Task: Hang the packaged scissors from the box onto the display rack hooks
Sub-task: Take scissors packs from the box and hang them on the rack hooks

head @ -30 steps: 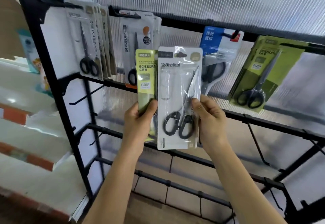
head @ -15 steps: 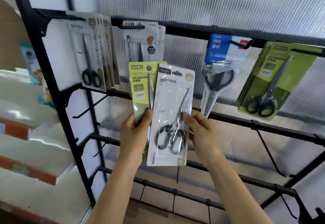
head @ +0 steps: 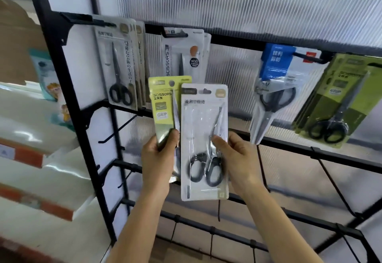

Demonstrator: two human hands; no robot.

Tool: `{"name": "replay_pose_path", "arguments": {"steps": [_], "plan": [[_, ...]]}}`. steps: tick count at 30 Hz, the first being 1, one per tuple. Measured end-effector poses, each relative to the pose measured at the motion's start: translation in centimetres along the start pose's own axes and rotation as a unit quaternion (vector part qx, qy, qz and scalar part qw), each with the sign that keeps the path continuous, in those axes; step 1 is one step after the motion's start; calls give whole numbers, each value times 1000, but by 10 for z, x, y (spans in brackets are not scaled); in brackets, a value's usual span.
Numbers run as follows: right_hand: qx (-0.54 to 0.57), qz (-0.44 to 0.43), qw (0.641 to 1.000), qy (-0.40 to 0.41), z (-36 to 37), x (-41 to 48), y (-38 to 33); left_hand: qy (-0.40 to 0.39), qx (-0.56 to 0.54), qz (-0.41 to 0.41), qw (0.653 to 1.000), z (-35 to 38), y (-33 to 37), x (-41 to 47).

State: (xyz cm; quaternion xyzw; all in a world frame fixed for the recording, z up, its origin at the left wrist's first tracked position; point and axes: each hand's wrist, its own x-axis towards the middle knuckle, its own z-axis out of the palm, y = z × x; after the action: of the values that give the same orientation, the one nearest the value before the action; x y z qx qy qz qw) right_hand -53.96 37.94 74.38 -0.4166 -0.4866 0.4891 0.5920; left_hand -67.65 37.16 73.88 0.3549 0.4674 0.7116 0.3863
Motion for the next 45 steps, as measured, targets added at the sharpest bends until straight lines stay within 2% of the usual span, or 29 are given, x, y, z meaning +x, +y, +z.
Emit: {"name": "replay_pose_path", "arguments": {"steps": [2,9,15,27,35,45], "plan": [[-9,-6,1000,-7,16,3,8,34,-7,7,999,-17,1,12],[-44,-14,999,-15,68,12,26,79,6,43,996,-66,8,51],[-36,-14,999,-4,102,17,40,60,2,60,996,-93,12,76],[-36,-161,986,-24,188,48,5,112,5,95,989,-152,43,122],[-13,-219,974,-57,217,60,-10,98,-10,88,991,-168,50,139],[-28,-210,976,-43,229,66,-12,72,-27,93,993,-176,50,148]]}}
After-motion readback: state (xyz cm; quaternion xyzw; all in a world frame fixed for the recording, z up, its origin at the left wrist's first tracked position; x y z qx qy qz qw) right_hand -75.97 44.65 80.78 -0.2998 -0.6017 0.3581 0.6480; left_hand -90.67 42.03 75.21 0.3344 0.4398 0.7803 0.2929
